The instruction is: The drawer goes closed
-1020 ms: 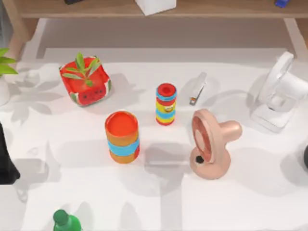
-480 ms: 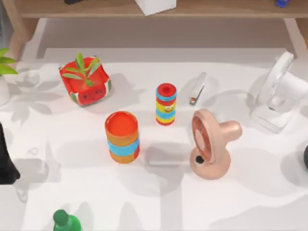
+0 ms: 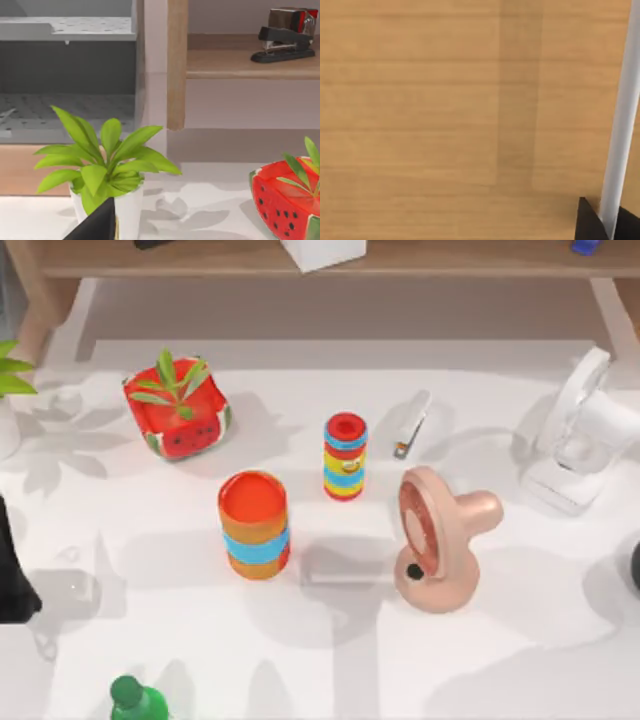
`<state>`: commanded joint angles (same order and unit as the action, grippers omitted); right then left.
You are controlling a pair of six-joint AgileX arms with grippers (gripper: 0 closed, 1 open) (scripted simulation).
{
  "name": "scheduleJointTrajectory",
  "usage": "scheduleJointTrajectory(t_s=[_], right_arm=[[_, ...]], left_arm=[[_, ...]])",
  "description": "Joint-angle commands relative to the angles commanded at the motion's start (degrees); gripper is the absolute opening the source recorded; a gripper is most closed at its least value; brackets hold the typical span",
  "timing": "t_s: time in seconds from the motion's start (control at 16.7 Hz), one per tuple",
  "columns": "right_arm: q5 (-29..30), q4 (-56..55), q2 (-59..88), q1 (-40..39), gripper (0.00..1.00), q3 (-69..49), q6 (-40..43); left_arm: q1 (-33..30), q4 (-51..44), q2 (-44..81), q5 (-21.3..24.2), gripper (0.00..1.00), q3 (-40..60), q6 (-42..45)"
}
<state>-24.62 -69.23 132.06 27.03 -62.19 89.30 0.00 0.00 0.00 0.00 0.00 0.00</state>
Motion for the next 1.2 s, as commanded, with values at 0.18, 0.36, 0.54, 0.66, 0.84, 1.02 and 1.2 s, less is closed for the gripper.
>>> scheduleJointTrajectory(t_s=[0.18,0.36,0.54,0.66,0.84,1.02,1.2], right_arm=[[1.7,3.7,2.8,-1.5,0.00,-7.2,-0.1],[2.4,5.4,3.9,-2.2,0.00,-9.7,-0.4],[2.4,5.4,3.9,-2.2,0.00,-9.7,-0.4],[2.4,5.4,3.9,-2.2,0.15,-9.7,-0.4],[2.4,5.4,3.9,-2.2,0.38,-9.7,-0.4],[2.4,5.4,3.9,-2.2,0.60,-9.7,-0.4],[2.4,5.4,3.9,-2.2,0.83,-9.7,-0.4]], left_arm=[[0.0,0.0,0.0,0.0,1.00,0.0,0.0],[0.0,0.0,0.0,0.0,1.00,0.0,0.0],[0.0,0.0,0.0,0.0,1.00,0.0,0.0],[0.0,0.0,0.0,0.0,1.00,0.0,0.0],[0.0,0.0,0.0,0.0,1.00,0.0,0.0],[0.0,0.0,0.0,0.0,1.00,0.0,0.0],[0.0,0.0,0.0,0.0,1.00,0.0,0.0]])
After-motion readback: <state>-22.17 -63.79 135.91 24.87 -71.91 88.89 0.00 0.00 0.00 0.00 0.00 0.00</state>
